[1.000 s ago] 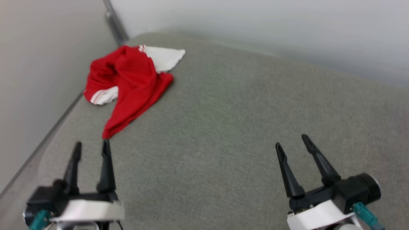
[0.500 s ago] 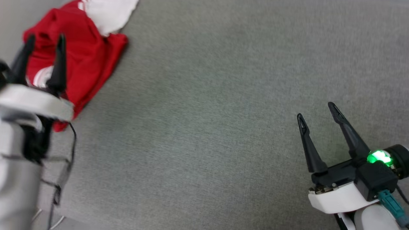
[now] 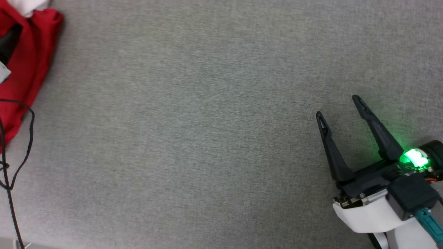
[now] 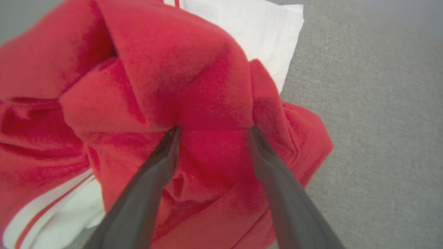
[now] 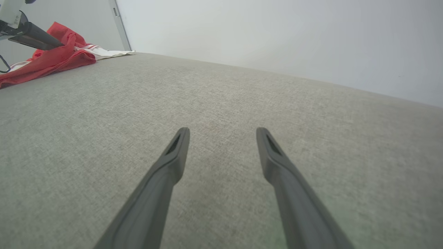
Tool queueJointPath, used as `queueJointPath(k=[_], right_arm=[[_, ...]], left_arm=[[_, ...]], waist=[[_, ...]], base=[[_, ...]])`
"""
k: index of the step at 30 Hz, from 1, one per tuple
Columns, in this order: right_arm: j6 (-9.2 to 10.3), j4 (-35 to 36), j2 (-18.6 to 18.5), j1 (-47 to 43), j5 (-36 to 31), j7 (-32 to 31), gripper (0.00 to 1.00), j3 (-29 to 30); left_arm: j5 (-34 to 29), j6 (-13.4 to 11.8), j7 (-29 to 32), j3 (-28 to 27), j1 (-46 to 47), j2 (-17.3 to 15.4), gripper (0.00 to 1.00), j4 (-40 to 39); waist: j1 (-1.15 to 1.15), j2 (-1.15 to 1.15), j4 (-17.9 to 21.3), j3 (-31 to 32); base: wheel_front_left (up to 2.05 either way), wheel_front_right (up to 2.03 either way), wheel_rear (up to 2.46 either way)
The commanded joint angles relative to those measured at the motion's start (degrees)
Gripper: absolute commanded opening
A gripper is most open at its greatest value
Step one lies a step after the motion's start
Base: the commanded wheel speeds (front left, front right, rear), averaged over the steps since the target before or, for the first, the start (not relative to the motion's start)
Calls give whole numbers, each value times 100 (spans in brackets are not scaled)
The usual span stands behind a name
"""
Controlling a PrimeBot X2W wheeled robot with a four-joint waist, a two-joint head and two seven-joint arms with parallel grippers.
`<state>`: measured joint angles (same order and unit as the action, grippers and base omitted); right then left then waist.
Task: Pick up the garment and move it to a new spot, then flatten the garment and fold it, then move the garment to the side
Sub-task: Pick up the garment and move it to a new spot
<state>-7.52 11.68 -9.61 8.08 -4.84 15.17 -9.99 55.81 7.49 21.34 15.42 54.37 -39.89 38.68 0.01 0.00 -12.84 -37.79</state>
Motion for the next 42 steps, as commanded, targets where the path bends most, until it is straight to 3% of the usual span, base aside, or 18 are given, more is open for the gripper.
queueJointPath(k=[1,11,12,13,21,25,35,42], right_arm=[[7,-48,-58,27,-25,-3,100,39],[9,-63,-84,20,-80,-34,100,129],[9,-70,-78,25,-86,-34,100,137],[9,-81,-66,30,-99,-34,100,144],[8,-179,34,80,-102,-31,100,64],[7,-275,118,114,-59,-13,100,23],[5,-550,444,106,174,3,100,-77],[5,-746,598,-62,290,3,100,-82]], left_arm=[[73,-8,67,2,146,-75,100,112],[564,-7,719,410,508,-16,100,771],[613,-7,849,493,488,2,60,790],[672,-7,977,558,470,10,0,802],[945,5,701,836,359,-141,0,464],[997,1,411,1062,185,-401,0,119],[745,0,-449,2197,-366,-947,0,-1263],[650,0,-718,2889,-647,-894,0,-1970]], waist=[[-1,0,163,-184],[-1,0,287,-429],[-1,0,288,-430],[-1,0,287,-428],[-1,0,294,-179],[-1,0,358,150],[-1,0,737,1289],[-1,0,1121,2016]], base=[[0,0,0],[0,0,0],[0,0,0],[0,0,0],[0,0,0],[0,0,0],[0,0,0],[0,0,0]])
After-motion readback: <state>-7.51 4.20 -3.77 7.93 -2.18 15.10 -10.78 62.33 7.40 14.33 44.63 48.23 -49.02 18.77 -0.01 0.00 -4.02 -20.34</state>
